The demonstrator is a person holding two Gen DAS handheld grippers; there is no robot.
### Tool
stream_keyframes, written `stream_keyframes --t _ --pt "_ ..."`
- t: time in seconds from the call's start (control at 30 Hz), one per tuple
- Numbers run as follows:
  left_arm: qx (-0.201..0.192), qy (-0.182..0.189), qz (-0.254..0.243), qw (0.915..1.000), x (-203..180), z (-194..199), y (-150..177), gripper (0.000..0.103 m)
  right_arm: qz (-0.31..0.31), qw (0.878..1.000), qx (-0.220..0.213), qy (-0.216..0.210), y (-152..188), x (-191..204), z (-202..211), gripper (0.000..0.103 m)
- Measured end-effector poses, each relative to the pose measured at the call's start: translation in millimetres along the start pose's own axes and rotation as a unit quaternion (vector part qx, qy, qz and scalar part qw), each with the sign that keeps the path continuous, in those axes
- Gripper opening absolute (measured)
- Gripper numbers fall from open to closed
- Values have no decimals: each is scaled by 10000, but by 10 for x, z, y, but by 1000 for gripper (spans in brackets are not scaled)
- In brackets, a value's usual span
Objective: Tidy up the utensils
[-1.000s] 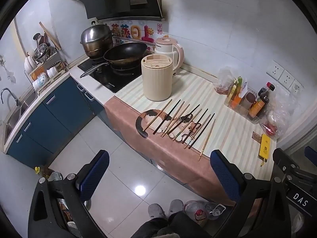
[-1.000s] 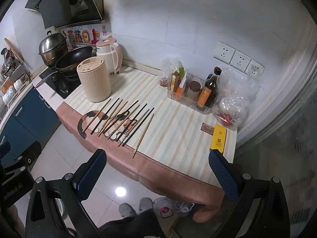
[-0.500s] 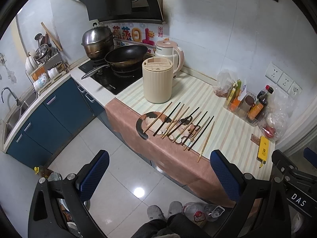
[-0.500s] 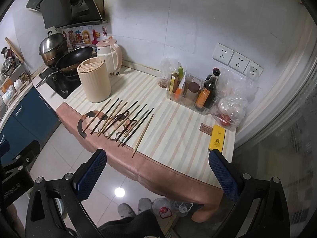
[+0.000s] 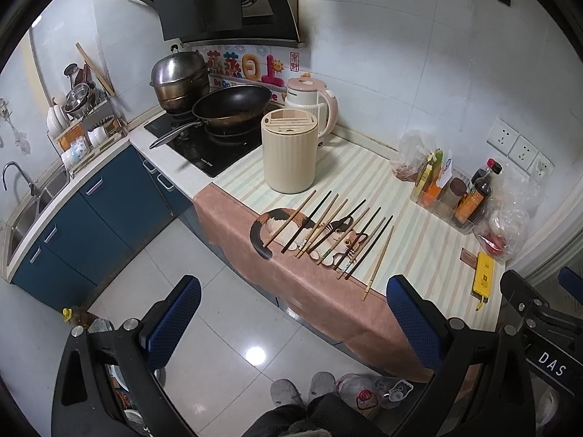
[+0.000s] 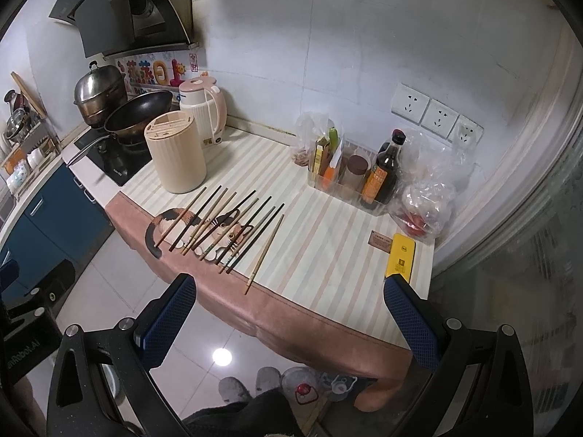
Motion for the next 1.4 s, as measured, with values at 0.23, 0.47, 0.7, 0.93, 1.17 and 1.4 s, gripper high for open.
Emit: stream_keyframes --t 0.23,0.47,0.7,0.93,1.17,1.4 --pt "-75 -52 33 10000 4 25 -63 103 46 9999 -106 -7 -27 50 2 103" --pt "-107 -50 48 9999 46 11 -43 103 67 9999 -145 -10 -41 71 -3 103" --pt "-118 -49 46 9999 52 13 -42 103 63 9999 -146 -13 -57 81 -2 103" --pt "-116 -45 44 9999 58 12 -41 103 65 9999 -146 -15 -50 73 3 103" --pt "-115 -47 50 9999 65 11 -33 103 66 9999 -151 -14 -50 82 4 103" --pt "-113 -35 48 9999 71 11 -22 103 69 9998 -160 -15 -58 94 13 103"
Point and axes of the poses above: each gripper's, at about its wrist camera, not at the fingertips, and z roughly against the way its jaws point, x to its left, y to its underside, the point moved 4 cm from there along -z, roughly the way its jaws point, and after that the axes turned 3 degrees about z, right-handed, at the moved point
